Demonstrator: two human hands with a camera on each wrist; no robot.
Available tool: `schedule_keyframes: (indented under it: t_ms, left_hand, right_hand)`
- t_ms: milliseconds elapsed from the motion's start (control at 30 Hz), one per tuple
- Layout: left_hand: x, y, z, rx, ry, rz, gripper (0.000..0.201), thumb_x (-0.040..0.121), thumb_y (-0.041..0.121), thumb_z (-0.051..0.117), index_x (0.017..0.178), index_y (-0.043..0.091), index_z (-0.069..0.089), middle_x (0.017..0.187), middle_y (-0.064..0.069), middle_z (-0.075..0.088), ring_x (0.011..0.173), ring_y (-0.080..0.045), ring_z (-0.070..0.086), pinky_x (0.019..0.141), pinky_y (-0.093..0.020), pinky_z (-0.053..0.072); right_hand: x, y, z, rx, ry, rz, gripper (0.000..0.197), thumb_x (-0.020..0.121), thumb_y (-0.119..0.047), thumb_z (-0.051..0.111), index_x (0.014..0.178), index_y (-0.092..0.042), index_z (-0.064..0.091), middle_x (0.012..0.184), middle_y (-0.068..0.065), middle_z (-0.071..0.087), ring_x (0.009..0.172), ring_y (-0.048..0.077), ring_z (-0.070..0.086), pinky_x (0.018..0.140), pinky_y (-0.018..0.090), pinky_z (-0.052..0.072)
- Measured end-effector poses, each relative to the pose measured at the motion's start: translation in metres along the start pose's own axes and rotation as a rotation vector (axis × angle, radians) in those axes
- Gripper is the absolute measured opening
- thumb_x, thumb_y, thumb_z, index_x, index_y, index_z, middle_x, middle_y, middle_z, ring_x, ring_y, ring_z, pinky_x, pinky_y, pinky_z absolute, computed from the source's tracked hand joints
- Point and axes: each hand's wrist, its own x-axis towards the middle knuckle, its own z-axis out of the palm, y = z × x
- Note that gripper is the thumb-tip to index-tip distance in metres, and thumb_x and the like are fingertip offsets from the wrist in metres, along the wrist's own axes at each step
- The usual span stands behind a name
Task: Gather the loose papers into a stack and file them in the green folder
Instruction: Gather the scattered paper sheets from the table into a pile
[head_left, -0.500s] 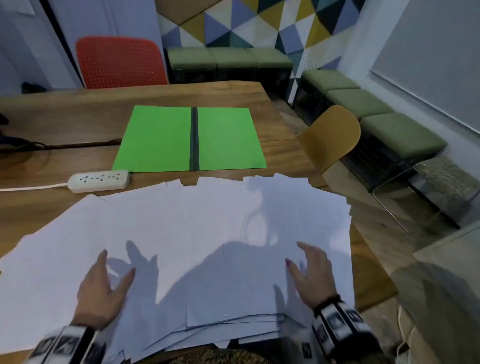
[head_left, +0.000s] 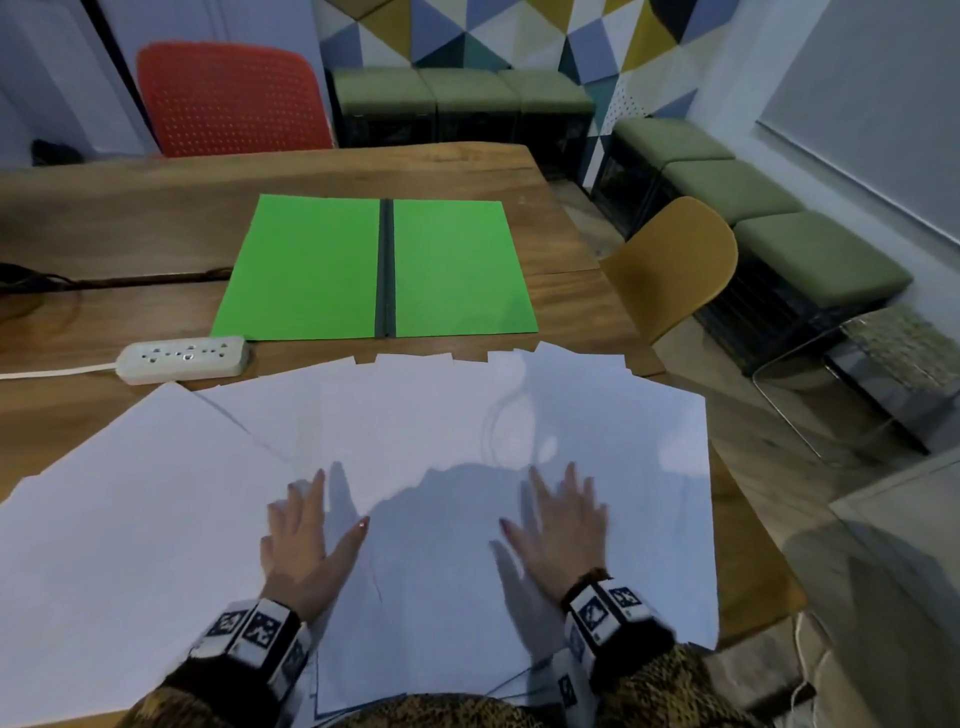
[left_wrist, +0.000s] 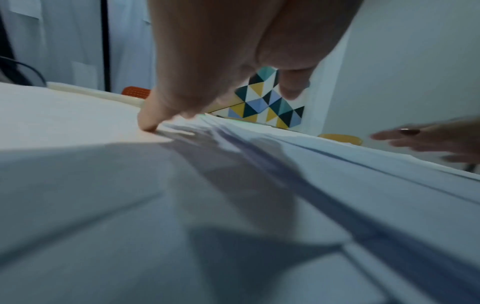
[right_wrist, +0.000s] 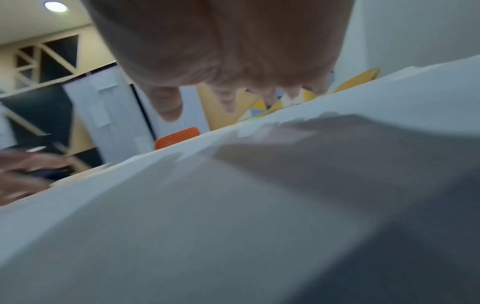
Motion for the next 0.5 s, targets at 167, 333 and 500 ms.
schedule_keyframes:
  t_ms: [167,333,500]
  left_hand:
    - [0.003,-0.006,-0.003,0.055,0.025,-0.181,0.086,0.082,0.066,0.029,0.144,0.026,-0.014,0.158,-0.008,-0.011,0.143,-0.031,-0.015,0.114,-0.051,0.001]
    - [0.002,0.015,0.008,0.000,-0.113,0.078,0.102,0.062,0.080,0.021,0.144,0.031,-0.015,0.158,-0.005,-0.006,0.145,-0.027,-0.009,0.114,-0.049,-0.002]
    - [0.006,0.001,-0.015,-0.227,0.183,-0.025,0.103,0.062,0.082,0.031,0.146,0.030,0.001,0.158,-0.002,0.009,0.145,-0.030,0.005,0.115,-0.054,0.009]
  right_hand:
    - [0.021,0.031,-0.012,0.099,-0.039,0.362,0.081,0.083,-0.069,0.018,0.146,-0.027,-0.011,0.154,0.018,-0.021,0.141,0.038,-0.016,0.113,0.054,-0.005]
    - [0.017,-0.006,-0.001,-0.019,-0.181,-0.083,0.116,0.044,-0.089,-0.012,0.145,-0.032,-0.011,0.154,0.012,-0.025,0.140,0.037,-0.021,0.112,0.054,-0.010]
    - [0.023,0.020,-0.011,0.177,0.061,0.174,0.077,0.085,-0.066,0.024,0.147,-0.029,-0.003,0.157,0.010,-0.013,0.144,0.029,-0.012,0.116,0.051,-0.004]
